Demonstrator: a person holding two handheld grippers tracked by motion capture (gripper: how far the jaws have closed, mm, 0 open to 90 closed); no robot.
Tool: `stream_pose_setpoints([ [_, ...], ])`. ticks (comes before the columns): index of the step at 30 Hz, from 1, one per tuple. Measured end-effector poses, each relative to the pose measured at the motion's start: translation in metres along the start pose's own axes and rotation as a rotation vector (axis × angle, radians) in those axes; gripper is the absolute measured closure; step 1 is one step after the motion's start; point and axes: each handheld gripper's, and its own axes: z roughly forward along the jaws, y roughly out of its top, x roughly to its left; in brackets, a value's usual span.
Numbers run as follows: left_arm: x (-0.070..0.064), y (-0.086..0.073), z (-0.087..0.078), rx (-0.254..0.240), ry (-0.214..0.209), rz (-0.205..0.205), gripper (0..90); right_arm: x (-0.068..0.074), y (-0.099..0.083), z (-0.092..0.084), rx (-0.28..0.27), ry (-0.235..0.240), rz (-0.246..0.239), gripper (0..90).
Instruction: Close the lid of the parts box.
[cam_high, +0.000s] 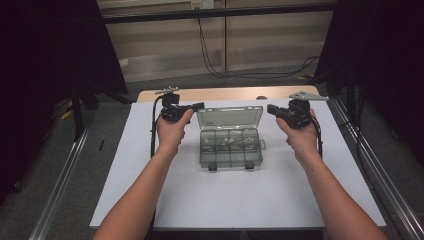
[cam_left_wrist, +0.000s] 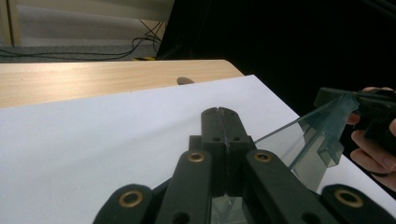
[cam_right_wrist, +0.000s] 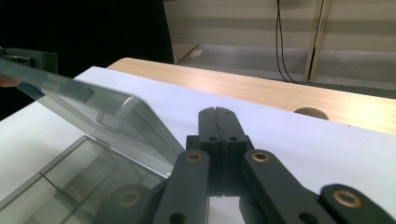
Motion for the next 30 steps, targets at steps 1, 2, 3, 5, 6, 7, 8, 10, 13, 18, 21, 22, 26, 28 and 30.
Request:
stream_pose_setpoints([
  [1,-0.001,0.0,0.0,-0.002,-0.001,-0.002,90.0,0.001,0.0,0.0,-0.004,0.0,0.001,90.0],
  [2,-0.001,0.0,-0.001,-0.003,-0.002,0.006,90.0,0.001,0.0,0.0,-0.002,-0.003,0.002,90.0],
  [3,-0.002,-0.001,-0.003,0.001,-0.009,0.012,90.0,0.003,0.0,0.0,-0.003,-0.01,0.002,90.0],
  [5,-0.004,-0.002,-0.004,-0.005,-0.009,0.017,90.0,0.005,-0.001,0.0,-0.004,-0.006,0.0,90.0],
  [6,-0.004,-0.003,-0.004,-0.007,-0.005,0.019,90.0,0.007,-0.001,0.0,-0.008,-0.007,-0.003,90.0],
  [7,-0.005,-0.004,-0.005,-0.006,-0.01,0.02,90.0,0.009,-0.001,-0.001,-0.007,-0.003,-0.004,90.0],
  [8,-0.006,-0.005,-0.005,-0.004,-0.011,0.023,90.0,0.01,-0.002,-0.001,-0.006,-0.001,-0.005,90.0],
  [10,-0.007,-0.006,-0.006,-0.001,-0.014,0.029,90.0,0.013,-0.003,-0.002,-0.006,0.001,-0.01,90.0],
  [13,-0.01,-0.008,-0.008,0.002,-0.024,0.03,90.0,0.018,-0.005,-0.004,-0.005,0.006,-0.024,90.0],
  [18,-0.017,-0.013,-0.012,0.014,-0.031,0.054,90.0,0.024,-0.012,-0.009,-0.003,0.008,-0.041,90.0],
  [21,-0.019,-0.016,-0.015,0.023,-0.031,0.072,90.0,0.027,-0.015,-0.012,-0.008,0.014,-0.05,90.0],
  [22,-0.02,-0.018,-0.016,0.02,-0.029,0.065,90.0,0.028,-0.016,-0.014,-0.007,0.018,-0.048,90.0],
  [26,-0.022,-0.022,-0.019,0.02,-0.03,0.074,90.0,0.03,-0.02,-0.019,-0.015,0.031,-0.056,90.0],
  [28,-0.024,-0.024,-0.021,0.023,-0.034,0.076,90.0,0.031,-0.021,-0.021,-0.018,0.035,-0.062,90.0],
  [30,-0.026,-0.026,-0.022,0.022,-0.039,0.087,90.0,0.032,-0.022,-0.023,-0.023,0.04,-0.06,90.0],
])
